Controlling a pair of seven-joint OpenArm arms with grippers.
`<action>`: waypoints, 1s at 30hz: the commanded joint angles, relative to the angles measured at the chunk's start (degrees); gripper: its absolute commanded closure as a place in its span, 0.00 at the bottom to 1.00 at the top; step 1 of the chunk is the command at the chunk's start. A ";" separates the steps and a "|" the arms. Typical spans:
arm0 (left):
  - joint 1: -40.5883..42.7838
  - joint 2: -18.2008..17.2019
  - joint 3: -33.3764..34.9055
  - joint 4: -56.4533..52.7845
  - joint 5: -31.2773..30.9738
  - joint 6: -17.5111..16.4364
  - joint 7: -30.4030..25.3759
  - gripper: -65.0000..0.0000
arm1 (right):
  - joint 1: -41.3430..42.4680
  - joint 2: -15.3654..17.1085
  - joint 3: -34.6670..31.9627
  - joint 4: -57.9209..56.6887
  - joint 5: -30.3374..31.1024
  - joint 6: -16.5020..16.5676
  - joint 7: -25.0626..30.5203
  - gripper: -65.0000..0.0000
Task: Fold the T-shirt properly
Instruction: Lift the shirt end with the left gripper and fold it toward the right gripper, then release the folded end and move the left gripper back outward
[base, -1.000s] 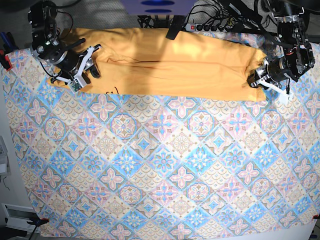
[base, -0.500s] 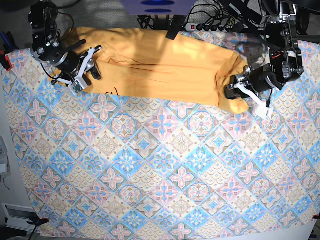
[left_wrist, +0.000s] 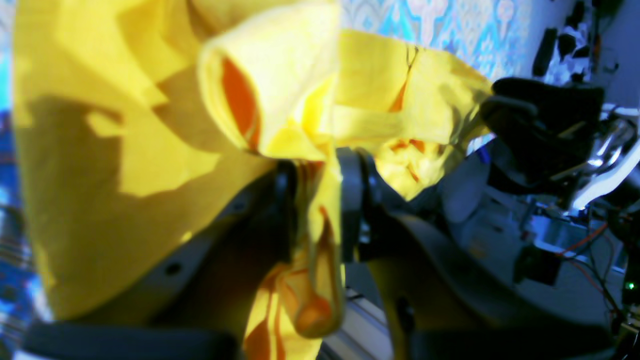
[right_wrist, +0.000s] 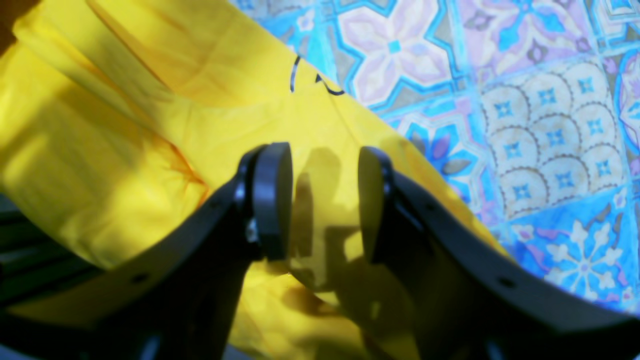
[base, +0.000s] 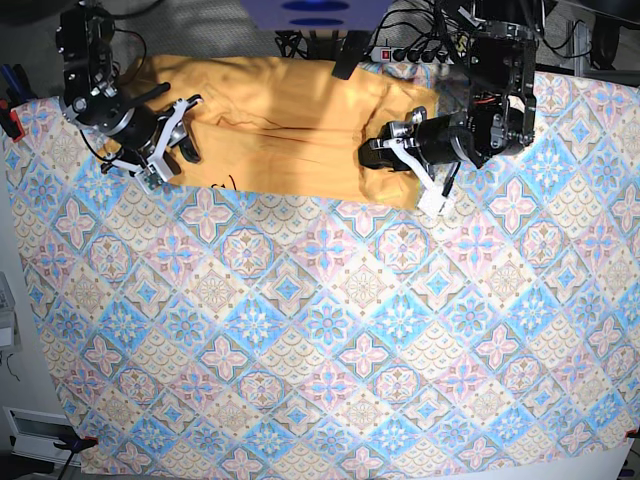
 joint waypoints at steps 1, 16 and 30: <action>-1.20 0.07 0.39 0.29 -0.94 -0.25 -0.60 0.84 | 0.00 0.64 0.38 0.91 0.75 0.27 1.29 0.67; -3.14 -0.46 4.61 -0.77 -1.37 -0.16 -0.24 0.29 | 0.00 0.64 0.38 0.91 0.75 0.27 1.38 0.67; -2.17 -8.20 -5.50 -0.41 -7.09 -0.16 -0.24 0.26 | 0.00 0.64 0.38 0.91 0.75 0.27 1.47 0.67</action>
